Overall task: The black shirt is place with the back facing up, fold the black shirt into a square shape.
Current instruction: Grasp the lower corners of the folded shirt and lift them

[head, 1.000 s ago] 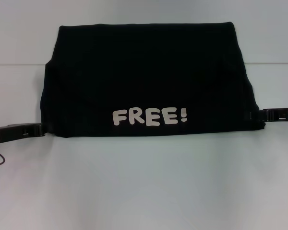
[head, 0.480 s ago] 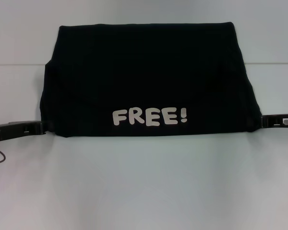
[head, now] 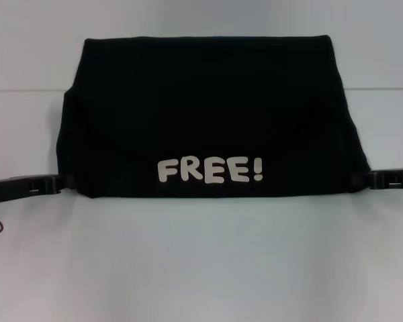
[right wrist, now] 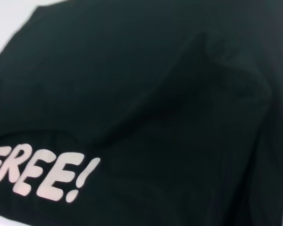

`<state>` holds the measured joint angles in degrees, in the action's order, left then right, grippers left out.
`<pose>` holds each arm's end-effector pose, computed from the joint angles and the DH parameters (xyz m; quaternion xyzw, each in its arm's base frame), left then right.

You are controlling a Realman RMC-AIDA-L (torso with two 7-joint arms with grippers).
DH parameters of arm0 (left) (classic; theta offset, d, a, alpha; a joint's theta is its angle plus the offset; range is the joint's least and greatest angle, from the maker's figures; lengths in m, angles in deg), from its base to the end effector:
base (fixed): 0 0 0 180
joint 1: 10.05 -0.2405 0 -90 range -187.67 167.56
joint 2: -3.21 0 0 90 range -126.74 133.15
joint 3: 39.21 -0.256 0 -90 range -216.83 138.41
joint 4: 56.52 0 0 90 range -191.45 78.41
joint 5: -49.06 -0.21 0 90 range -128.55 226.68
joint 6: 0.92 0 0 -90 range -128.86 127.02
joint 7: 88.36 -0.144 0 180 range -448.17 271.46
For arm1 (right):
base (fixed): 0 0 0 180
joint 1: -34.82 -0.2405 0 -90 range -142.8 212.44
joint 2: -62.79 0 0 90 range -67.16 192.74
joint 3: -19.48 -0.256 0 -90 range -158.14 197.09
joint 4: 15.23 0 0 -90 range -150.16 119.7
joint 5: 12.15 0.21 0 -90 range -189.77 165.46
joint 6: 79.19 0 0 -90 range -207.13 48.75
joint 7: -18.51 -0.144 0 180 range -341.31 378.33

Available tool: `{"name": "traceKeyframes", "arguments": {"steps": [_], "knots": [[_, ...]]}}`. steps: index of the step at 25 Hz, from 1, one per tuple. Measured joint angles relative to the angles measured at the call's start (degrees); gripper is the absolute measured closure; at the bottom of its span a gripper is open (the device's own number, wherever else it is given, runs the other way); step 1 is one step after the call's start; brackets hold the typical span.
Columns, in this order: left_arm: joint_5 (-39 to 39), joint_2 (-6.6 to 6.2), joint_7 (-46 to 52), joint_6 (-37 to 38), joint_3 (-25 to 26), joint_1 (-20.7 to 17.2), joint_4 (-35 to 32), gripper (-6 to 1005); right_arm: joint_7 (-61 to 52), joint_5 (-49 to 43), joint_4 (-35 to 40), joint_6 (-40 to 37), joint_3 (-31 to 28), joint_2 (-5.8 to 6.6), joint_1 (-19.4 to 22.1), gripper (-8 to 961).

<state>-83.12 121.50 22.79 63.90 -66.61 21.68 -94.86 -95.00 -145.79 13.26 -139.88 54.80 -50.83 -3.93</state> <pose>-0.3403 0.3651 0.0314 -0.7865 -0.5185 -0.1525 0.2989 0.3196 0.3943 0.0175 -0.8206 0.4979 0.0946 0.2642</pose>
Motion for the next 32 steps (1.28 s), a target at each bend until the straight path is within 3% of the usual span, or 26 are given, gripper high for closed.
{"name": "traceKeyframes", "arguments": {"steps": [8, 16, 23, 32], "knots": [[-0.04, -0.24, 3.38, 22.78, 2.34, -4.44, -9.45, 979, 3.06, 4.53, 7.31, -16.9, -1.68, 0.66, 7.98, 933], [-7.16, -1.23, 2.91, 37.12, 8.83, -5.41, -11.15, 978, 8.97, 4.38, 10.98, -29.52, -3.43, 1.25, 15.5, 933], [-11.28, -1.5, 1.62, 46.96, 9.25, -6.25, -11.15, 979, 14.65, 4.19, 11.28, -36.14, -4.12, 2.03, 20.66, 933], [-13.63, -0.98, -0.29, 50.35, 9.95, -8.06, -10.89, 980, 18.1, 1.76, 11.13, -41.94, -8.41, 2.44, 24.13, 933]]}}
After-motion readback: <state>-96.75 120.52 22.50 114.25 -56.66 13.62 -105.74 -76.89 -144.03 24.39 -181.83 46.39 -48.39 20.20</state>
